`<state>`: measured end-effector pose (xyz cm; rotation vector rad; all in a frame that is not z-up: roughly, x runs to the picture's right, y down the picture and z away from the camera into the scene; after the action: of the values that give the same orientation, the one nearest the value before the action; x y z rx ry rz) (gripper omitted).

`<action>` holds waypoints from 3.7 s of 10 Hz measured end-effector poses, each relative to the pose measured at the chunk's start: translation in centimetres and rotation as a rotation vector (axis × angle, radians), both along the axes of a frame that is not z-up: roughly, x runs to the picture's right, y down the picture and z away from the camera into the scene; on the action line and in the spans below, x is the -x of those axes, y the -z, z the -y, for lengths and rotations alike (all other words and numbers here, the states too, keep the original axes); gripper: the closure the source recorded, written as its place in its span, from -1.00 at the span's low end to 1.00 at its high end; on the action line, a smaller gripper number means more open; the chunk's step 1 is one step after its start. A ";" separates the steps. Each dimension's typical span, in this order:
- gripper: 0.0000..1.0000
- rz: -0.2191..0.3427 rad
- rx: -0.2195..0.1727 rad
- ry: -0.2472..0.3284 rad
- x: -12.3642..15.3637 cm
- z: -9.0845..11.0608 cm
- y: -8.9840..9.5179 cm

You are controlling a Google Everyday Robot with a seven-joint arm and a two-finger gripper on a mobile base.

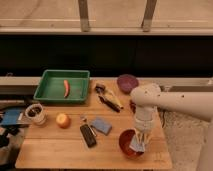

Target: Wipe red bowl with towel

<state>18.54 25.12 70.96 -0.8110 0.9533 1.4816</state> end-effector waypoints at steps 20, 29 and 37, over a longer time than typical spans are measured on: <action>1.00 -0.092 0.023 0.082 3.2 2.9 -2.5; 1.00 -0.070 0.042 0.103 2.0 -1.7 1.5; 1.00 -0.087 0.023 0.069 0.9 2.5 -2.4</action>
<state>17.64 22.61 73.31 -0.7277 1.0553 1.4582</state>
